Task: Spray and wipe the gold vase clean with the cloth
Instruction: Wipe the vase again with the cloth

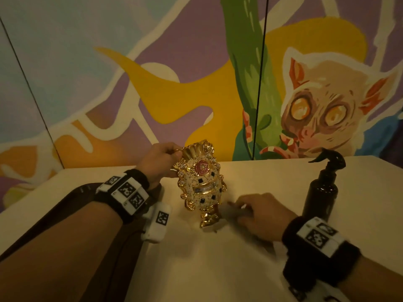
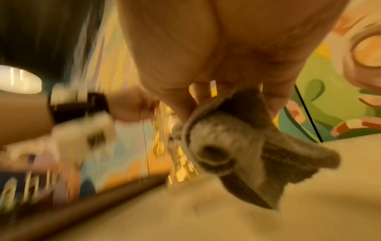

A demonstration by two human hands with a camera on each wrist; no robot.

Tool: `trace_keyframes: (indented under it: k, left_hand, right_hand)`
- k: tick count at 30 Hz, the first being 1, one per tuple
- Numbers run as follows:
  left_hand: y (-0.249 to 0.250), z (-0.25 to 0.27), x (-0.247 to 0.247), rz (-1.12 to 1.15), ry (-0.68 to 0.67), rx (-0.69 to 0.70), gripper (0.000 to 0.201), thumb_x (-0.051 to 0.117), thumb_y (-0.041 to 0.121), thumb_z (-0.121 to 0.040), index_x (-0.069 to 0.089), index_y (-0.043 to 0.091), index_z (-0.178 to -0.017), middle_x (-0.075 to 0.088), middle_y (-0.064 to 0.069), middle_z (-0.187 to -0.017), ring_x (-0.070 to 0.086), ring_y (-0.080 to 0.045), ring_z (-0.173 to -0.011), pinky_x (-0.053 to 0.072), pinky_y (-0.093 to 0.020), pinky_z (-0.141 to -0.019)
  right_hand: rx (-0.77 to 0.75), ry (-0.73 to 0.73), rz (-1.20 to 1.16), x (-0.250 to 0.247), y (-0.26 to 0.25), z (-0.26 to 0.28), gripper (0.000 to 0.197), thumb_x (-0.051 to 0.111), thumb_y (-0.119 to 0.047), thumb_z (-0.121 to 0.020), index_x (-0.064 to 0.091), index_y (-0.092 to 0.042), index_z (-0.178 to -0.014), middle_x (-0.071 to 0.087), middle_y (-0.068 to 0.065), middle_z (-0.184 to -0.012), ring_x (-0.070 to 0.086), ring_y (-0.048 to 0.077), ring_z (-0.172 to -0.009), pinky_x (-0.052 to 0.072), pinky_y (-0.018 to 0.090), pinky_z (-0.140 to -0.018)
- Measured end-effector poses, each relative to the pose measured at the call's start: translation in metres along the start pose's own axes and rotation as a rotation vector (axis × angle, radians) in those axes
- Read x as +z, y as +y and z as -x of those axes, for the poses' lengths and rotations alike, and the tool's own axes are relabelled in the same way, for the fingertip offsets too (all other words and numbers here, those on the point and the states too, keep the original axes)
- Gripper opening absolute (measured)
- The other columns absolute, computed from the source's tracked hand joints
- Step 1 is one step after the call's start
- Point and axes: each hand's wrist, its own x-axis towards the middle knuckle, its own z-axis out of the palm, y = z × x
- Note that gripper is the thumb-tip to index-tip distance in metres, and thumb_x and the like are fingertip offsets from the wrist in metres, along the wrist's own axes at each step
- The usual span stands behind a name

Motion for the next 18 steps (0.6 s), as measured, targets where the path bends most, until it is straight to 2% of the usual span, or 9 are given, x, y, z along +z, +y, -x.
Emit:
trace_keyframes:
  k: [3, 5, 6, 8, 10, 12, 15, 18]
  left_hand:
    - [0.004, 0.004, -0.007, 0.141, 0.032, -0.033, 0.018, 0.048, 0.010, -0.097, 0.062, 0.006, -0.088, 0.048, -0.005, -0.077, 0.050, -0.020, -0.072, 0.049, -0.029, -0.056]
    - [0.008, 0.009, -0.009, 0.202, 0.024, -0.048, 0.019, 0.047, 0.009, -0.098, 0.063, -0.001, -0.095, 0.050, -0.005, -0.075, 0.051, -0.019, -0.069, 0.051, -0.030, -0.056]
    - [0.010, 0.011, -0.009, 0.234, 0.013, -0.056, 0.020, 0.047, 0.009, -0.097, 0.062, -0.004, -0.101, 0.054, -0.009, -0.079, 0.054, -0.021, -0.072, 0.053, -0.032, -0.058]
    - [0.013, 0.017, -0.009, 0.291, 0.001, -0.070, 0.022, 0.047, 0.009, -0.097, 0.059, -0.006, -0.108, 0.059, -0.014, -0.087, 0.059, -0.023, -0.076, 0.056, -0.034, -0.060]
    - [0.016, 0.021, -0.007, 0.319, -0.017, -0.063, 0.019, 0.048, 0.009, -0.096, 0.060, -0.004, -0.104, 0.060, -0.014, -0.087, 0.061, -0.024, -0.076, 0.056, -0.033, -0.059]
    - [0.020, 0.027, -0.004, 0.336, -0.034, -0.045, 0.017, 0.047, 0.009, -0.096, 0.062, 0.002, -0.093, 0.061, -0.013, -0.084, 0.062, -0.023, -0.075, 0.055, -0.032, -0.058]
    - [0.026, 0.033, -0.002, 0.339, -0.018, -0.035, 0.018, 0.046, 0.009, -0.097, 0.062, 0.003, -0.090, 0.062, -0.014, -0.082, 0.061, -0.024, -0.073, 0.054, -0.030, -0.055]
    - [0.029, 0.034, -0.006, 0.306, 0.013, -0.022, 0.019, 0.045, 0.002, -0.093, 0.062, 0.003, -0.086, 0.062, -0.018, -0.083, 0.061, -0.026, -0.072, 0.055, -0.034, -0.056]
  right_hand:
    - [-0.114, 0.317, -0.141, -0.036, -0.016, 0.005, 0.021, 0.065, -0.031, -0.083, 0.062, -0.027, -0.103, 0.065, -0.004, -0.094, 0.057, 0.010, -0.082, 0.041, 0.015, -0.065]
    - [-0.184, 0.560, -0.224, -0.058, -0.034, 0.008, 0.019, 0.069, -0.032, -0.080, 0.061, -0.027, -0.097, 0.062, -0.010, -0.083, 0.055, 0.006, -0.077, 0.035, 0.007, -0.062]
    - [-0.214, 0.654, -0.251, -0.065, -0.044, 0.008, 0.022, 0.070, -0.033, -0.079, 0.062, -0.026, -0.099, 0.062, -0.010, -0.085, 0.056, 0.007, -0.078, 0.035, 0.006, -0.063]
    - [-0.258, 0.738, -0.260, -0.074, -0.062, 0.002, 0.028, 0.069, -0.035, -0.080, 0.064, -0.022, -0.105, 0.064, -0.006, -0.095, 0.056, 0.008, -0.087, 0.039, 0.013, -0.065]
    - [-0.294, 0.684, -0.219, -0.073, -0.076, -0.007, 0.034, 0.067, -0.035, -0.083, 0.063, -0.020, -0.112, 0.066, -0.003, -0.108, 0.057, 0.010, -0.095, 0.045, 0.022, -0.077]
    - [-0.306, 0.541, -0.132, -0.066, -0.086, -0.016, 0.036, 0.060, -0.037, -0.088, 0.060, -0.017, -0.118, 0.066, 0.003, -0.115, 0.058, 0.019, -0.102, 0.048, 0.032, -0.087]
    - [-0.350, 0.442, -0.022, -0.052, -0.098, -0.022, 0.031, 0.044, -0.035, -0.096, 0.056, -0.013, -0.115, 0.061, 0.010, -0.114, 0.055, 0.028, -0.103, 0.046, 0.044, -0.086]
    - [-0.448, 0.396, 0.186, -0.040, -0.108, -0.022, 0.027, 0.037, -0.028, -0.098, 0.054, -0.012, -0.111, 0.056, 0.010, -0.116, 0.048, 0.028, -0.109, 0.042, 0.045, -0.088]
